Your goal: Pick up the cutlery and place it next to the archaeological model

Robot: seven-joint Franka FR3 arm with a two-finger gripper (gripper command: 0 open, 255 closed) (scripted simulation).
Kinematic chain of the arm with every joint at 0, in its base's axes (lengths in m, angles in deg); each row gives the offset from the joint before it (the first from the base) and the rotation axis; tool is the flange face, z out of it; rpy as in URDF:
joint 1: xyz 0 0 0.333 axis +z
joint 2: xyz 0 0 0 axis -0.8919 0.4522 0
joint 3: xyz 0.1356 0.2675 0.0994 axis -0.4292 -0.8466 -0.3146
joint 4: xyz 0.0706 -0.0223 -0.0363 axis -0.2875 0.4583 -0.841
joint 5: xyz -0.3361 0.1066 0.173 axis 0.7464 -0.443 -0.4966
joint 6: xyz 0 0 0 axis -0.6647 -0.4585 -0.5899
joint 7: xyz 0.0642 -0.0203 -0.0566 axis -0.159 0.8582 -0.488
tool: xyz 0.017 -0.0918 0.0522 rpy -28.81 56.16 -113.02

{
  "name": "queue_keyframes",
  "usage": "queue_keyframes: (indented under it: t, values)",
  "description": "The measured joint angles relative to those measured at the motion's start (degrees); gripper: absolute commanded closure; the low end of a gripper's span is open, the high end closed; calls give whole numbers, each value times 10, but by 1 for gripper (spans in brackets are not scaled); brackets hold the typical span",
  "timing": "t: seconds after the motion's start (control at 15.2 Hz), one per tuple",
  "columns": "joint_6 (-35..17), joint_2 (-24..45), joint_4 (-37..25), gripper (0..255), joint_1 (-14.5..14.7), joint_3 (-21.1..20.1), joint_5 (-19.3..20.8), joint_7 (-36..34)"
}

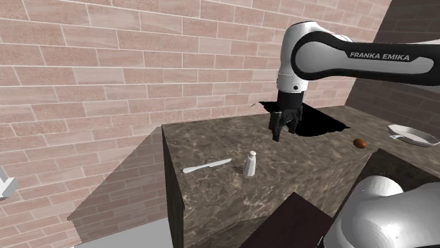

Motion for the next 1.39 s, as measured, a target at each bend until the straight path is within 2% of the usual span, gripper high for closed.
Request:
queue_keyframes:
  t: [0.2, 0.73, 1.06, 1.39]
  values:
    - [-27, 9, 10, 0, 9, 8, 4, 28]
    - [-222, 106, 49, 0, 68, 62, 19, 222]
    - [-333, 189, 42, 0, 114, 88, 3, 347]
    - [-433, 276, 26, 0, 164, 107, -35, 483]
